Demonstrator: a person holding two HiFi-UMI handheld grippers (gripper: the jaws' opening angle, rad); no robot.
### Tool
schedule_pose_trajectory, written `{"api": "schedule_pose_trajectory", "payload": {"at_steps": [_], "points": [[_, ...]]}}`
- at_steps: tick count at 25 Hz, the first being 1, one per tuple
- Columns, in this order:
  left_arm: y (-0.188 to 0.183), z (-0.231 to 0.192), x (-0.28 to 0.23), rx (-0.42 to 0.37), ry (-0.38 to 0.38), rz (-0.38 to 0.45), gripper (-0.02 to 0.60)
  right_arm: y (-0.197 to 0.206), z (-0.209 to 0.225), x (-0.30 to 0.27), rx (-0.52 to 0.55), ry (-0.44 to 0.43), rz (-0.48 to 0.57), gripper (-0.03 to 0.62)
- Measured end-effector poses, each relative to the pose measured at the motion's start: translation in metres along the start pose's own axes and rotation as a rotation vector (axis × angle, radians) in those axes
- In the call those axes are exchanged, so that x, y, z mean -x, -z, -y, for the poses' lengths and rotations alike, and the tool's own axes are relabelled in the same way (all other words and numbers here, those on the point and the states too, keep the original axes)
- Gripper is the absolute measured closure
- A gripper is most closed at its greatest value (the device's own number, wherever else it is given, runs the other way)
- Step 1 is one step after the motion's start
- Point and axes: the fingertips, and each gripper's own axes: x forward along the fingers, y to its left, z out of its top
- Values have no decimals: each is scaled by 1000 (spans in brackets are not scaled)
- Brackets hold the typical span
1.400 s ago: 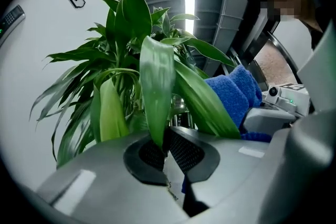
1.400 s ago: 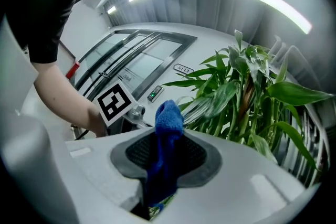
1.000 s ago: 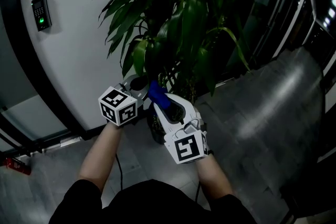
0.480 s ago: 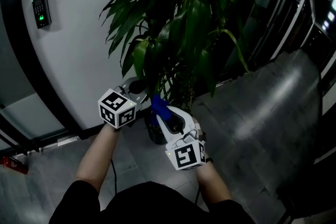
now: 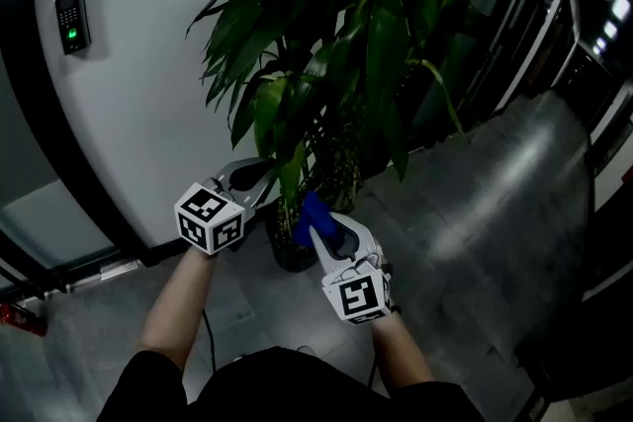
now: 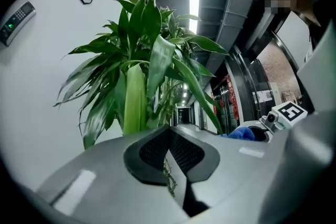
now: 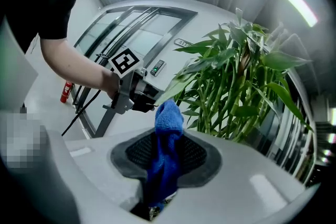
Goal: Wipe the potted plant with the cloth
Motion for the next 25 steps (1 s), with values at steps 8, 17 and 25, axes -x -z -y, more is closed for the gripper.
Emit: {"api": "schedule_pose_trajectory", "payload": {"at_steps": [8, 17, 25], "points": [[11, -7, 59, 74, -13, 28, 575, 27, -24, -3, -118, 97, -21, 490], [21, -36, 160, 23, -83, 34, 575, 6, -87, -32, -192, 79, 12, 490], [30, -62, 261, -37, -250, -23, 574, -70, -171, -86, -79, -79, 141, 490]]}}
